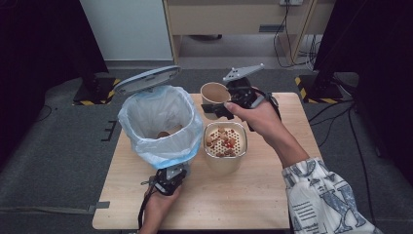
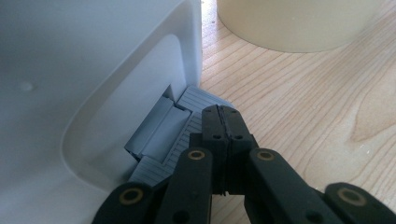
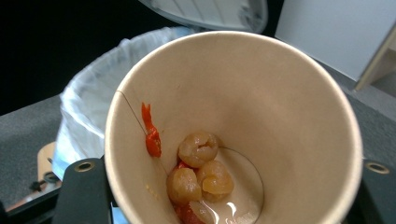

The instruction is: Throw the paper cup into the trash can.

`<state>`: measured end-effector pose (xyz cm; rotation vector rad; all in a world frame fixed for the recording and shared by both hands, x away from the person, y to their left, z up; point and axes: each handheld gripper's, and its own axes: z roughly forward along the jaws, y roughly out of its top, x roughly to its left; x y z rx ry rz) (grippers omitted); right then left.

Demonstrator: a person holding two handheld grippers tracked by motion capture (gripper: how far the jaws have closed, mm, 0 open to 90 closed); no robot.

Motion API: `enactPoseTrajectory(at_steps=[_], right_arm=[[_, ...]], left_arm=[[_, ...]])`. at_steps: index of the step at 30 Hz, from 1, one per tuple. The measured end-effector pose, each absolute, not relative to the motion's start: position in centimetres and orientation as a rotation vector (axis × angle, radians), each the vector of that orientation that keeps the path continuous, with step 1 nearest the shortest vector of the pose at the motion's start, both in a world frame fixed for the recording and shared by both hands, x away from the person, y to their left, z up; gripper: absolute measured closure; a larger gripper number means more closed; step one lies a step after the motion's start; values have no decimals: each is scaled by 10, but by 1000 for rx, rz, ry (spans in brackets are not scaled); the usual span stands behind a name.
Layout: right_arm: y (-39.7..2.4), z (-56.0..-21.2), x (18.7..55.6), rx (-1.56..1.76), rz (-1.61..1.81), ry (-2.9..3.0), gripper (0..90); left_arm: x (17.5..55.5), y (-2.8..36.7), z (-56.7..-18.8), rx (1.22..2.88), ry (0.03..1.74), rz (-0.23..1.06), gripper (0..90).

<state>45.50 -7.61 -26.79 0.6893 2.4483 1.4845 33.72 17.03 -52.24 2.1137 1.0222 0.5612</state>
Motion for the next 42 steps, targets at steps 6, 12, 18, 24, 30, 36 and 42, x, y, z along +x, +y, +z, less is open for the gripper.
enactPoseTrajectory(at_steps=[6,12,18,24,30,36,42], right_arm=[[-55,-267,452,647,1498,2473,307],[-41,-268,451,631,1528,2479,306],[-25,-267,450,611,1536,2486,304],[-7,-269,452,593,1529,2486,298],[7,-274,454,587,1507,2504,295],[18,-282,457,578,1472,2501,258],[15,-285,456,594,1480,2464,124]], left_arm=[[337,170,-522,2114,1021,562,889],[337,170,-522,2115,1021,563,889],[337,170,-522,2114,1021,563,889],[337,170,-523,2113,1021,563,889],[337,170,-523,2110,1018,559,889],[337,171,-523,2109,1018,558,889],[337,171,-523,2110,1020,557,889]])
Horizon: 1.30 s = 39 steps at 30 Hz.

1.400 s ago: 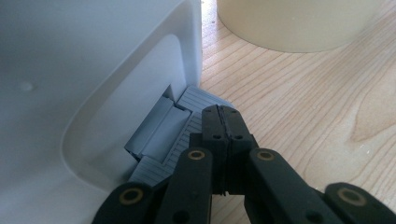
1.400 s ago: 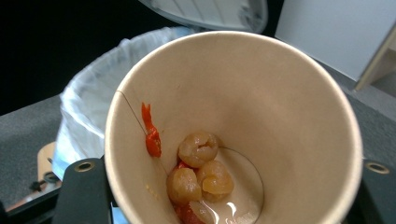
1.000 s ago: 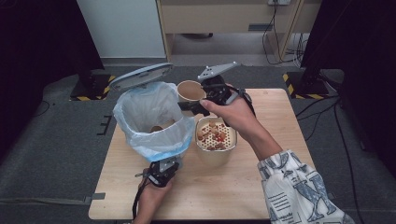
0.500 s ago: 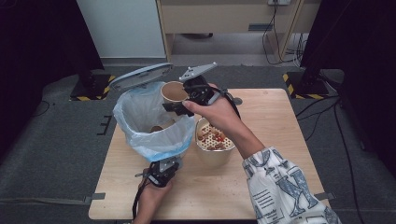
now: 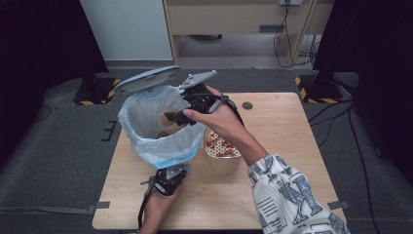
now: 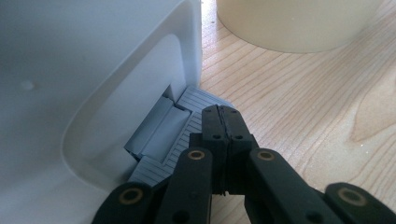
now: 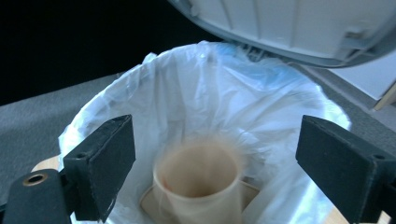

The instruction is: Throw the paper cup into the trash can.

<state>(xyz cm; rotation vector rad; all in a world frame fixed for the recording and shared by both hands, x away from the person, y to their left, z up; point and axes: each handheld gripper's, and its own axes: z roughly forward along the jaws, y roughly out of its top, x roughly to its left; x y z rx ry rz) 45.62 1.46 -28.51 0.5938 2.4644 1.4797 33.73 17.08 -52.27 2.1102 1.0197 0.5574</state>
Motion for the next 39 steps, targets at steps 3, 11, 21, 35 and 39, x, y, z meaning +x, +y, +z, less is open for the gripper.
enactPoseTrajectory(at_steps=[3,11,21,35,39], right_arm=[[6,-285,457,613,1477,2454,121],[-15,-290,459,648,1456,2449,123],[-27,-292,461,688,1458,2427,122],[-53,-296,463,758,1457,2390,112],[-66,-299,462,776,1441,2381,107]], left_arm=[[337,171,-523,2110,1020,557,888],[337,171,-523,2110,1020,557,888],[337,171,-523,2110,1020,554,888],[337,171,-523,2107,1024,551,887],[337,172,-523,2091,1032,527,865]])
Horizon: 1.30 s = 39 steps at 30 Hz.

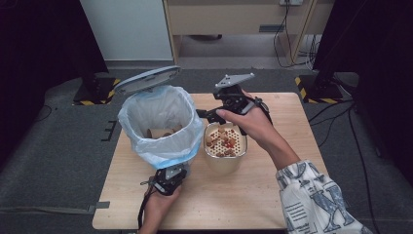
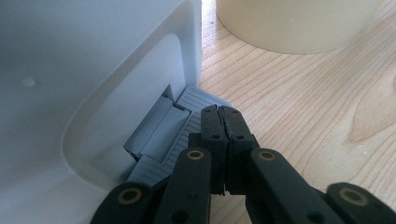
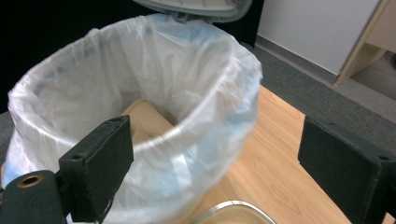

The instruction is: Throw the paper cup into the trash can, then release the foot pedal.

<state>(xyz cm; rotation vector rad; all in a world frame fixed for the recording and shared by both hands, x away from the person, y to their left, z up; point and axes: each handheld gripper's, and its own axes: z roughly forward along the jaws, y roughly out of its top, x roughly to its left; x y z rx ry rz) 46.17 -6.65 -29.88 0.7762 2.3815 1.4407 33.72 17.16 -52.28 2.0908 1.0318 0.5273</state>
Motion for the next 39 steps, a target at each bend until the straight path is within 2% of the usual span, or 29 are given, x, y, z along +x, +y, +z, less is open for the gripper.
enactPoseTrajectory(at_steps=[4,9,14,29,39], right_arm=[[-88,-304,463,830,1408,2350,100],[-119,-316,466,928,1348,2296,92],[-148,-329,467,1035,1297,2220,88],[-197,-380,448,1193,1196,2075,81],[-215,-434,421,1262,1125,2083,76]], left_arm=[[333,169,-517,2086,1005,545,681],[320,166,-509,2048,1006,541,557],[315,169,-505,2017,1023,510,480],[318,165,-509,2051,989,435,355],[319,165,-510,2044,982,412,334]])
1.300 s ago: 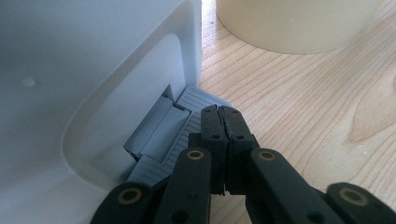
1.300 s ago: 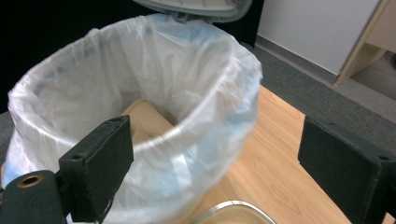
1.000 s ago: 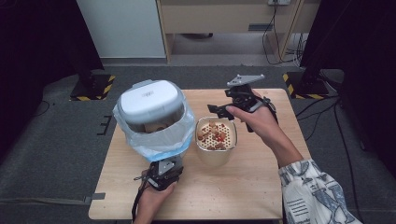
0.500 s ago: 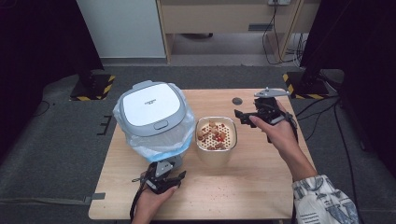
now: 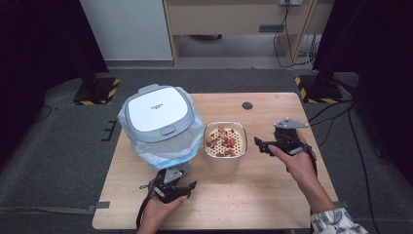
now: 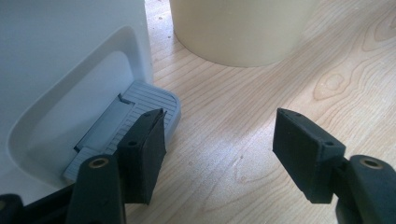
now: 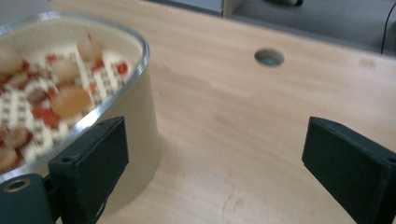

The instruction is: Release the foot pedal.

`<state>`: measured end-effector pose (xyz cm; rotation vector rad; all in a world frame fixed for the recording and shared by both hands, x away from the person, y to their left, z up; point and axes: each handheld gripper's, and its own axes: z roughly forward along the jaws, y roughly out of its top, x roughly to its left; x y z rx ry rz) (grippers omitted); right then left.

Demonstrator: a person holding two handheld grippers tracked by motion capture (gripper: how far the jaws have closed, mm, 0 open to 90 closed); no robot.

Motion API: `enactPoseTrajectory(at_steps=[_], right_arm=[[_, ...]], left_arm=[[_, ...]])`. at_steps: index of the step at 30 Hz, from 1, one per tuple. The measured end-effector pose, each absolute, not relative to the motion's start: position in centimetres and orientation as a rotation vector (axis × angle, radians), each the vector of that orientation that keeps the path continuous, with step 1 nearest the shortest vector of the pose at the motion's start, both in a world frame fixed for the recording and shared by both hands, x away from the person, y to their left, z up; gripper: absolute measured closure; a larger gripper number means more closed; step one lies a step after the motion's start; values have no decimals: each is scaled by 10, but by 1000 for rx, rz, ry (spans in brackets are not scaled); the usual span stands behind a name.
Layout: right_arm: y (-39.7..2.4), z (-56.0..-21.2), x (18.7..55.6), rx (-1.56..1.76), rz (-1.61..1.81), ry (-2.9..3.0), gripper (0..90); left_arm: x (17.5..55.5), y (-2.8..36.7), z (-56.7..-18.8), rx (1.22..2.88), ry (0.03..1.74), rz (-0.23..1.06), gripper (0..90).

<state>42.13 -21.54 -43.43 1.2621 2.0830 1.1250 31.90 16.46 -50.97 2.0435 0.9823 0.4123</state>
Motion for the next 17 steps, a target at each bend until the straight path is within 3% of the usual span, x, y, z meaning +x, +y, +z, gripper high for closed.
enactPoseTrajectory(at_steps=[17], right_arm=[[-219,-524,412,1457,897,2191,76]], left_arm=[[322,167,-510,2042,985,422,295]])
